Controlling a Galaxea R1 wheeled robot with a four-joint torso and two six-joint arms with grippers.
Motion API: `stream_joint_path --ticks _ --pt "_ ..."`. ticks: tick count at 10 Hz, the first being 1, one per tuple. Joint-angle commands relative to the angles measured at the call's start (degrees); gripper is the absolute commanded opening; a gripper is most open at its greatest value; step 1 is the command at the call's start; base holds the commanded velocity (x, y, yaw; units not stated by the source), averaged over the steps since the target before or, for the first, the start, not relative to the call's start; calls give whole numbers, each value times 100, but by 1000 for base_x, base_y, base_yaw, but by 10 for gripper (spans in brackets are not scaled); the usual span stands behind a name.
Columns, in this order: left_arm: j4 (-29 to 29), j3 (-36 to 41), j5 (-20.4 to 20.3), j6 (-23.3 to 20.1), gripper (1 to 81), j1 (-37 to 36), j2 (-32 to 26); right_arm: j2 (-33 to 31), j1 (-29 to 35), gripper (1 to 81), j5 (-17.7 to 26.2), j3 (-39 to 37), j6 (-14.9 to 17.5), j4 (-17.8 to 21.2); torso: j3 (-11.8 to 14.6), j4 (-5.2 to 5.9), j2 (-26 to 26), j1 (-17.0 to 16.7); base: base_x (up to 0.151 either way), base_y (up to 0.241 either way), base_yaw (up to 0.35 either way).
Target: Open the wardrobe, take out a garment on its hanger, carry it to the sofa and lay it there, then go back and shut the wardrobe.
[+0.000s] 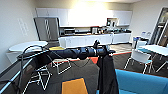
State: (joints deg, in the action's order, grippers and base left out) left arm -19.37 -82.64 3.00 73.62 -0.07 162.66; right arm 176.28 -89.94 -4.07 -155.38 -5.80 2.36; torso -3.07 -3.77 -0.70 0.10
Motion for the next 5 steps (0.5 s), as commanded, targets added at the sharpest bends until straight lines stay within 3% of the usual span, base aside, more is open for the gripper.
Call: stream_joint_path --ticks 1,5 --pt "-330 -33 -54 -76 10 -920 144 42 244 811 319 27 18 27 0 0 0 0 0 0 -239" --pt "-699 -50 104 -76 10 -489 267 33 226 811 311 9 18 27 0 0 0 -2 0 0 -238"
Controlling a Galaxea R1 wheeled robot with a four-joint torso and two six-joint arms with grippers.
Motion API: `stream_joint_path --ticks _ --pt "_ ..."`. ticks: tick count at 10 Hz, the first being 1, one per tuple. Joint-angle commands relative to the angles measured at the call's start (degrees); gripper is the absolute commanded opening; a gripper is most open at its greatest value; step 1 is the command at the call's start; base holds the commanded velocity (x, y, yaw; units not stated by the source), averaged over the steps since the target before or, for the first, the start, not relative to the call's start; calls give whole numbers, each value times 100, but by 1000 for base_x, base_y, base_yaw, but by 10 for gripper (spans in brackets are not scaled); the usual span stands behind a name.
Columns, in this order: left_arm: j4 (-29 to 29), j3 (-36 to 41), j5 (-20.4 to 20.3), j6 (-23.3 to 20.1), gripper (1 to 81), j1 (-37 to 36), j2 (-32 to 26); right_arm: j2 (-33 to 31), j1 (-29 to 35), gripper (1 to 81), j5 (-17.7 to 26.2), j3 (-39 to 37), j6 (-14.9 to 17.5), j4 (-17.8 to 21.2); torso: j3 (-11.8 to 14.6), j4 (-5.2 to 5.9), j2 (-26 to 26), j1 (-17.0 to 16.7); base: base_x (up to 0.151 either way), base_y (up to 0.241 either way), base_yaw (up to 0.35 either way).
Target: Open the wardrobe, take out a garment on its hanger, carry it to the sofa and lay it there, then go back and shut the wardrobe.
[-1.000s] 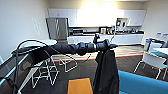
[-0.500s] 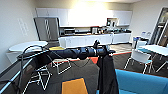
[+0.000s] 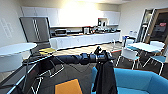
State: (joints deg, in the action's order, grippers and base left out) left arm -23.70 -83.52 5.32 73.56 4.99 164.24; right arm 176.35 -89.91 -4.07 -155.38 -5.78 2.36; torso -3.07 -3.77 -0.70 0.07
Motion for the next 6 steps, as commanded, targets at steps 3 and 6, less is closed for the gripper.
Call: stream_joint_path --ticks 3,6 --pt "-469 -33 -22 -70 10 -775 206 34 232 811 311 9 15 36 0 0 0 2 0 0 -238" --pt "-627 -33 13 -78 10 -538 241 34 231 811 310 9 15 36 0 0 0 0 0 0 -238"
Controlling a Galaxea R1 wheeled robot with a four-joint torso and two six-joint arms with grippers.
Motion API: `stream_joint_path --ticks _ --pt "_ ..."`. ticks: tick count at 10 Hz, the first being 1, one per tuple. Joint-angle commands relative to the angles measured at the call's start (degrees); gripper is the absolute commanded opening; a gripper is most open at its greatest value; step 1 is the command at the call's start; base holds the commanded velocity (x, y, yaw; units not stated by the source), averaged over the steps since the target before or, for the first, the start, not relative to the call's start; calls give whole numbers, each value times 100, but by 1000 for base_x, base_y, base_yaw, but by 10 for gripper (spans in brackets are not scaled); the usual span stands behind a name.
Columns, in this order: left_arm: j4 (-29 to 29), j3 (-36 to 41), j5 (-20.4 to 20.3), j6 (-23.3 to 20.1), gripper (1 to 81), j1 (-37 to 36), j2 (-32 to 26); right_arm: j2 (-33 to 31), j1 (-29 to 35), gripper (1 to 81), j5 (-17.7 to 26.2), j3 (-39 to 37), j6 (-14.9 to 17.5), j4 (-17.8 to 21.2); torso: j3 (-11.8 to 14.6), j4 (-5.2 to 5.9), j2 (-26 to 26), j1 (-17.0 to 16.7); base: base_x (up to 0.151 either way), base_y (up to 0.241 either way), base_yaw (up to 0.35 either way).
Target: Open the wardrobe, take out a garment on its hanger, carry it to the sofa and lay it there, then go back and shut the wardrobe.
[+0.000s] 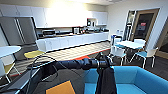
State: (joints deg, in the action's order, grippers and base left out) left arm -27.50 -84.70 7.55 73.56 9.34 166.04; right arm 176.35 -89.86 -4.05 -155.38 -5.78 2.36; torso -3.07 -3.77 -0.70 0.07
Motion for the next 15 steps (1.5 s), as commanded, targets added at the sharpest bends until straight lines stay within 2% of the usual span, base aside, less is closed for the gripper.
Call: stream_joint_path --ticks 1,7,15 --pt "-299 85 -210 -78 10 -868 62 34 218 811 308 9 15 36 0 0 0 0 0 0 -238" --pt "-537 120 -8 -87 10 -701 53 34 235 811 308 35 24 27 0 0 0 0 0 0 -216" --pt "-713 243 -8 -78 10 -534 -44 61 262 811 317 35 24 18 0 0 0 0 9 0 0"
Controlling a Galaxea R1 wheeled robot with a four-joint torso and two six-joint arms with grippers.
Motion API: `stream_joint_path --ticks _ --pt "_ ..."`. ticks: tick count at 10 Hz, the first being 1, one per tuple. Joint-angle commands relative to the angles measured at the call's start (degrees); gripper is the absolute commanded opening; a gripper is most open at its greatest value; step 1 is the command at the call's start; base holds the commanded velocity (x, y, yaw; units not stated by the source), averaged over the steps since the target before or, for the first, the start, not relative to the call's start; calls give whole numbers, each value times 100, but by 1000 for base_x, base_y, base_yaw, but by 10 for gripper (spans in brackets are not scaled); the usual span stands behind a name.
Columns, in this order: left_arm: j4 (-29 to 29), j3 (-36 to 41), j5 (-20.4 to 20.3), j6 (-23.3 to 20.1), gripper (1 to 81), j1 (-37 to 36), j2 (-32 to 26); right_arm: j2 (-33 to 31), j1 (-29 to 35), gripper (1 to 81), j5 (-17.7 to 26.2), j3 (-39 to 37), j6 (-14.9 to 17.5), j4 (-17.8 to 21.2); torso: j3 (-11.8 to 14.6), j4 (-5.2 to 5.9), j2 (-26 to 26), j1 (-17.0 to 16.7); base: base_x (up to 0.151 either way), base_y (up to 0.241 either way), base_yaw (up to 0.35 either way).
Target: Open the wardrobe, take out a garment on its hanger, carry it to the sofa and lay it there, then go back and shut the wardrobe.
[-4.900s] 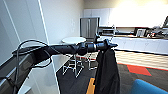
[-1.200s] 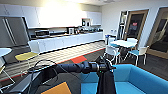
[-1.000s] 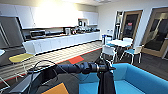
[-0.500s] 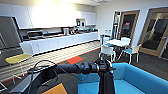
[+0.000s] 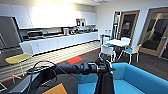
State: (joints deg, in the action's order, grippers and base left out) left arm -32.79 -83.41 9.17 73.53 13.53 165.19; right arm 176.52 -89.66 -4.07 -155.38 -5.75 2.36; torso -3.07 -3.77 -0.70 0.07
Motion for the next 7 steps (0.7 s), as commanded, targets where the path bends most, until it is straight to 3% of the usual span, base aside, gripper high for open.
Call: stream_joint_path --ticks 1,3,7 --pt "-192 114 -170 -94 10 -909 32 53 242 811 319 35 22 10 0 0 0 0 0 0 0" --pt "-201 114 -170 -111 10 -830 32 53 242 811 319 18 22 10 0 0 0 0 32 0 0" --pt "-236 114 -170 -120 10 -724 23 53 225 811 319 9 22 18 4 0 -7 -7 115 0 0"
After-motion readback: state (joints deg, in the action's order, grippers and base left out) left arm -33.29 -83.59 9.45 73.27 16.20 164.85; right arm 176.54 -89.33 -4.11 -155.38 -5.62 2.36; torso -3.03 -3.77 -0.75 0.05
